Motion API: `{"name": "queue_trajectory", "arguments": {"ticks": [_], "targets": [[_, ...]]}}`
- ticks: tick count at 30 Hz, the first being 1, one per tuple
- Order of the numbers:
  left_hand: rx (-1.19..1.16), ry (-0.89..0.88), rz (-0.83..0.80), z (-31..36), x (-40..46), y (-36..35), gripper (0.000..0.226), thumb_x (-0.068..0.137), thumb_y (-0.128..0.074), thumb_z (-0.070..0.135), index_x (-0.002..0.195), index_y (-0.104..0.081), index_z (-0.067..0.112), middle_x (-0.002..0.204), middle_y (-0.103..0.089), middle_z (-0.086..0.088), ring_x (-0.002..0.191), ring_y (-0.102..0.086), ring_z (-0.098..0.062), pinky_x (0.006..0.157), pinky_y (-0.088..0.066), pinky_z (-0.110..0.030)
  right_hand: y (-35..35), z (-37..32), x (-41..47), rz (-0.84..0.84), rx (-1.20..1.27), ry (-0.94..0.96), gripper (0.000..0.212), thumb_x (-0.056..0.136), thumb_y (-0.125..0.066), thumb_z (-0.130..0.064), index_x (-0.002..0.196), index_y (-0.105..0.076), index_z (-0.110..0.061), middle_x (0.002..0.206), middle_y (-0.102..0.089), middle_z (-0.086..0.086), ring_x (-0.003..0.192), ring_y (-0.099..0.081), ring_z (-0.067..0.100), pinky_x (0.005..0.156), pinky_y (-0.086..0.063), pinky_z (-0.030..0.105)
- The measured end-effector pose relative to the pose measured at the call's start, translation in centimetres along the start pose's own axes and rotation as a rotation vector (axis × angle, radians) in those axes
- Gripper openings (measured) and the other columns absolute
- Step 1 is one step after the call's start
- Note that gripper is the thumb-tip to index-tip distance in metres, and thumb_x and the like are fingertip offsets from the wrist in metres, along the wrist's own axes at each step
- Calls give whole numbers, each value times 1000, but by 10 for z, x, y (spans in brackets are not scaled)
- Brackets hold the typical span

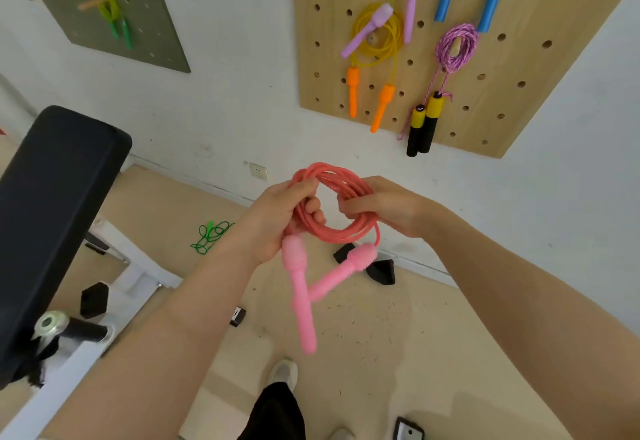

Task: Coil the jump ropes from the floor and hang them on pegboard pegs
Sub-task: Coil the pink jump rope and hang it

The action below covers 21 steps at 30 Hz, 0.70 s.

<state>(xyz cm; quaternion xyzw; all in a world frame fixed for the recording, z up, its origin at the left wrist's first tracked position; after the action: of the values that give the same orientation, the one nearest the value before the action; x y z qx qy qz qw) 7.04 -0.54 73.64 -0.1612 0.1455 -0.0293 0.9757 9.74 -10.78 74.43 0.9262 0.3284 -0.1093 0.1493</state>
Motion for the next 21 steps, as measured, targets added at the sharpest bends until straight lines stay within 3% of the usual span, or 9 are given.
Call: {"name": "queue_trajectory", "arguments": {"ticks": [4, 7, 9, 12, 15, 16, 19, 21], "targets": [[93, 54, 220, -16, 0, 12, 18, 88, -56, 15, 70, -53, 16, 45, -51, 5, 45, -58, -11, 49, -38, -22, 14, 4, -1, 290, -116, 29, 24, 89, -51, -9, 67, -45, -14, 56, -42, -3, 47, -40, 6, 53, -34, 19], [-48, -30, 285, -2, 1, 7, 24, 88, -61, 24, 67, -53, 17, 41, -34, 7, 37, -37, -10, 44, -38, -20, 18, -8, 0, 415, -163, 129, 15, 91, -52, -16, 77, -49, -11, 63, -48, -1, 60, -46, 13, 60, -38, 24], [-63, -115, 283, 15, 5, 7, 31, 91, -58, 31, 65, -48, 18, 41, -25, 10, 37, -24, -8, 41, -31, -19, 22, -8, 1, 347, -109, 134, 21, 95, -49, -27, 80, -55, -13, 65, -56, -1, 60, -48, 13, 59, -40, 21], [33, -163, 310, 33, 17, 21, 33, 93, -54, 34, 68, -43, 15, 38, -26, 12, 34, -23, -7, 45, -30, -24, 28, 3, 6, 155, -66, 66, 38, 97, -40, -36, 79, -64, -14, 71, -65, 0, 66, -51, 15, 67, -41, 23], [95, -191, 358, 50, 34, 43, 33, 93, -54, 34, 67, -44, 16, 37, -29, 11, 33, -25, -7, 44, -32, -23, 36, 16, 20, 47, -271, 12, 7, 89, -55, -11, 88, -61, -15, 91, -61, -1, 86, -54, 15, 79, -41, 25], [128, -210, 372, 58, 40, 52, 33, 93, -54, 34, 67, -45, 16, 37, -30, 11, 33, -26, -7, 42, -33, -21, 39, 24, 25, 31, -395, -34, 11, 86, -57, -8, 93, -58, -17, 97, -58, -3, 92, -54, 16, 79, -42, 25], [426, -284, 341, 85, 61, 66, 28, 91, -57, 34, 71, -50, 14, 40, -39, 8, 35, -35, -10, 45, -38, -24, 49, 43, 40, 7, -564, -169, 18, 88, -57, -17, 104, -52, -24, 106, -55, -2, 91, -60, 21, 77, -50, 28], [787, -334, 316, 97, 77, 71, 29, 89, -57, 36, 71, -49, 14, 51, -48, 0, 46, -46, -18, 53, -41, -31, 59, 27, 51, 70, -403, -169, 15, 91, -54, -18, 105, -50, -21, 97, -60, 4, 80, -64, 21, 61, -50, 26]]}}
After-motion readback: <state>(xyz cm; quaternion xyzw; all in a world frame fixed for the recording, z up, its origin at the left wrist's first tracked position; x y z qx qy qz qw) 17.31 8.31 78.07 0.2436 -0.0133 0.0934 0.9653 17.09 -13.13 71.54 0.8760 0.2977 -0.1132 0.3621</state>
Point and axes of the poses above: each hand's wrist, its own x-axis towards the middle knuckle, its own y-axis out of the back of the hand, z = x × y, the point moved 10 cm from there along x, towards the middle knuckle
